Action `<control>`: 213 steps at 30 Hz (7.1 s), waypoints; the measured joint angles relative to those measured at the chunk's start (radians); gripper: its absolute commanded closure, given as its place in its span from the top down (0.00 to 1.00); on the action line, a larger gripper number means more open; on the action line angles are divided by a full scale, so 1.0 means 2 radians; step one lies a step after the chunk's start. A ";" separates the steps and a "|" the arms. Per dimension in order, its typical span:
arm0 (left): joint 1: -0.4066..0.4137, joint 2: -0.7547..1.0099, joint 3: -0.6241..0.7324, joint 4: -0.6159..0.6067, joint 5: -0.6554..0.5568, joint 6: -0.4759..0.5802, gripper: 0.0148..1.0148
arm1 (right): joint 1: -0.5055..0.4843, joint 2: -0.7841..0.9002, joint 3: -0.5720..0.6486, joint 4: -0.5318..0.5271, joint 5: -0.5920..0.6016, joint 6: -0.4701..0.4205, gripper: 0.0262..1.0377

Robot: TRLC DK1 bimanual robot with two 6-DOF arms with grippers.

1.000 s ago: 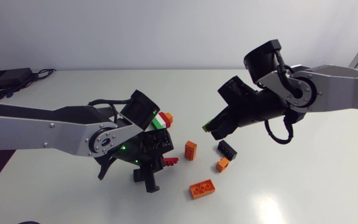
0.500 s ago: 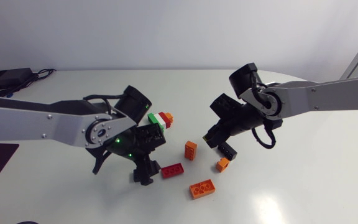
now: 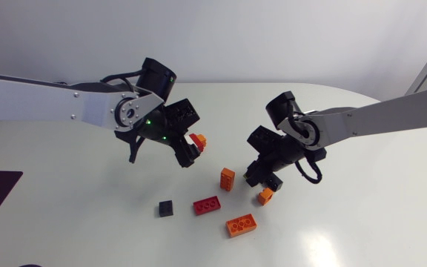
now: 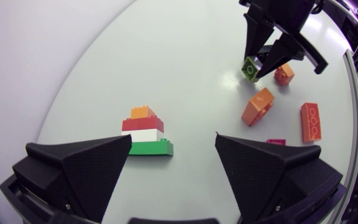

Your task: Disassemble duplo

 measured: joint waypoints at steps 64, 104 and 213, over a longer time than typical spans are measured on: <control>0.067 0.186 0.149 -0.065 0.091 0.022 0.93 | 0.025 0.197 0.368 -0.163 -0.067 -0.104 0.96; 0.116 0.149 0.139 -0.075 0.137 0.049 0.93 | 0.033 0.246 0.351 -0.165 -0.037 -0.085 0.80; 0.040 -0.004 -0.059 0.029 0.089 0.018 0.46 | 0.085 0.110 0.276 -0.201 0.051 0.040 0.18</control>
